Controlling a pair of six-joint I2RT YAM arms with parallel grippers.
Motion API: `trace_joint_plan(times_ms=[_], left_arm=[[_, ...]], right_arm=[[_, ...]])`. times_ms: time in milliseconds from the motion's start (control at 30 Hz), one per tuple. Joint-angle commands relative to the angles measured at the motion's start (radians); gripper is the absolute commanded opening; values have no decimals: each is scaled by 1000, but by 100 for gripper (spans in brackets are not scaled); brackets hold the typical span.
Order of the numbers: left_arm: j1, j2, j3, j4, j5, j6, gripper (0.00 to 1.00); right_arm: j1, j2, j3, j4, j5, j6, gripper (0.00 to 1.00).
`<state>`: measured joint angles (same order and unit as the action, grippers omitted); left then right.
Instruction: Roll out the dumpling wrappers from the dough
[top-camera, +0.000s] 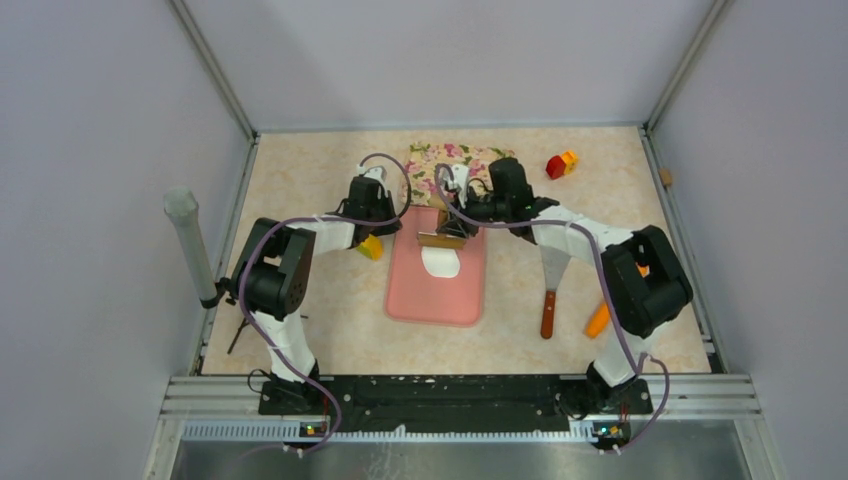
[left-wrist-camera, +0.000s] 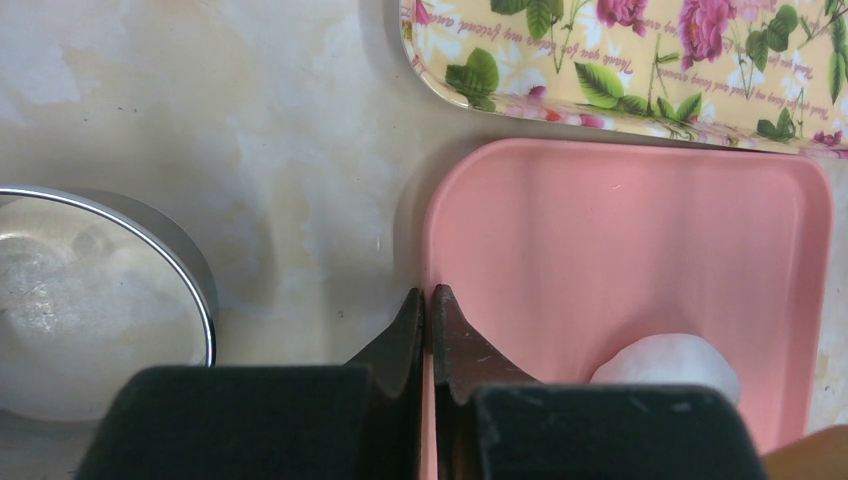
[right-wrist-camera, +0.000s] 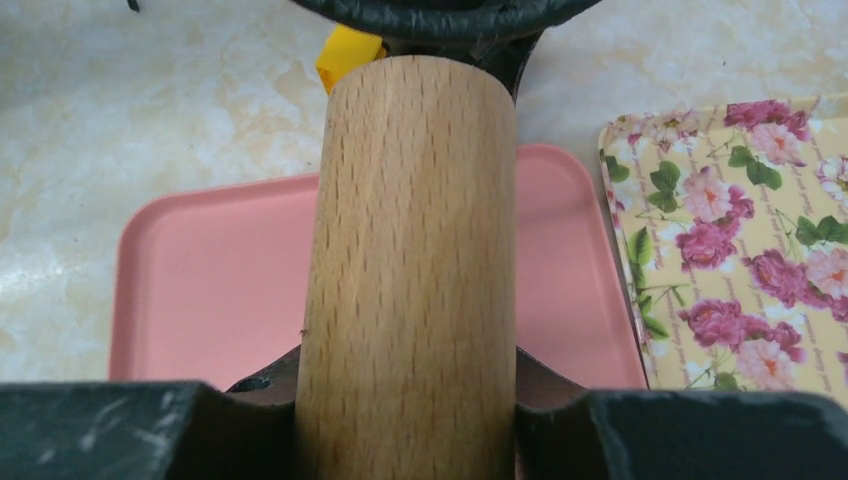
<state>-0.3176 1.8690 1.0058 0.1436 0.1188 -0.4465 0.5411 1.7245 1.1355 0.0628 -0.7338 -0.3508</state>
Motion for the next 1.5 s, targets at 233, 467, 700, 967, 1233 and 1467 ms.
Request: trace_joint_plan(times_ms=[233,467,700,967,1233,1467], left_arm=[[14,23,-39,-96,-40,31,0],[14,23,-41,-95,-39,32,0],[14,22,-40,-95,-38,34,0],[14,25,-40,-95,-36,34,0],[12,25,-41,-95,-33,35,0],[12,25,-41,-95,-30,37,0]], right_arm=[[7,78,-8,12,3,-269,0],[10,85,-66,17,5,-305,0],[11,100,-58,-49,-23,-321,0],[12,-3,-2,9,-12,-275,0],[11,40,52,-20,36,-301,0],[11,83,-6,8,96,-347,0]])
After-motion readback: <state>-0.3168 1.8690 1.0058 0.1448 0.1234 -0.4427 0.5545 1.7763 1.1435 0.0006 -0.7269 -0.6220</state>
